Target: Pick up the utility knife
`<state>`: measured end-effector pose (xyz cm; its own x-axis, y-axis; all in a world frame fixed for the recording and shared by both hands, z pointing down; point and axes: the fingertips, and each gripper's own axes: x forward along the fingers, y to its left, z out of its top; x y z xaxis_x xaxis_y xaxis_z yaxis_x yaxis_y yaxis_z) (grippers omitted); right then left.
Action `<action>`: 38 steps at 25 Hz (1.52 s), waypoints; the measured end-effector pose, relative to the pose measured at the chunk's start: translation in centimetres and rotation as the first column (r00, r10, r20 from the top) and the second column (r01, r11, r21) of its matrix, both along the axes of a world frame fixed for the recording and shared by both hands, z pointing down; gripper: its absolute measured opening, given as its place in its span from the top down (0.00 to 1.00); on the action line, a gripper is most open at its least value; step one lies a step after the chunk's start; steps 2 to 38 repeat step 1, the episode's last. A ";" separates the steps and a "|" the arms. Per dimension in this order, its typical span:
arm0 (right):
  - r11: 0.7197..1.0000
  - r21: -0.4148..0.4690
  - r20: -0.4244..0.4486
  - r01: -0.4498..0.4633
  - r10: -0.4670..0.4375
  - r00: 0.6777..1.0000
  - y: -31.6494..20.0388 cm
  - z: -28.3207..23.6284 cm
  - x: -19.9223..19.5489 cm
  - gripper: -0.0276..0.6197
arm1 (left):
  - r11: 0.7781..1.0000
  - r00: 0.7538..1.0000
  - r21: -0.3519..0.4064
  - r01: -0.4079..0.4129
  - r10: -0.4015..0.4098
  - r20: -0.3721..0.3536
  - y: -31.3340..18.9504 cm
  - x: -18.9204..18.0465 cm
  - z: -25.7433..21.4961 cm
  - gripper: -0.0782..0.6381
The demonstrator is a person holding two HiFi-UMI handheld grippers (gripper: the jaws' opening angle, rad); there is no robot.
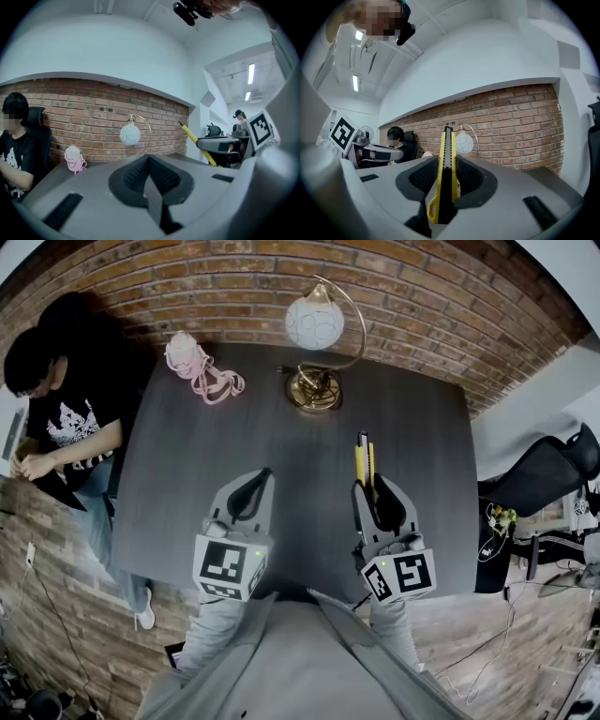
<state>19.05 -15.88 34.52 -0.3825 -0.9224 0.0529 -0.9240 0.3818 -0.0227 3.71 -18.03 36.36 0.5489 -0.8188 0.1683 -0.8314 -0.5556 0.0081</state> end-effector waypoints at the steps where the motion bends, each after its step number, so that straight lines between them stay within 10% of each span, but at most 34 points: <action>1: 1.000 -0.002 -0.001 0.001 -0.001 1.000 0.0 0.1 0.0 0.76 | 1.000 1.000 -0.002 0.000 0.000 0.001 0.0 0.0 0.1 0.87; 38: 1.000 -0.002 -0.001 0.001 -0.001 1.000 0.0 0.1 0.0 0.76 | 1.000 1.000 -0.002 0.000 0.000 0.001 0.0 0.0 0.1 0.87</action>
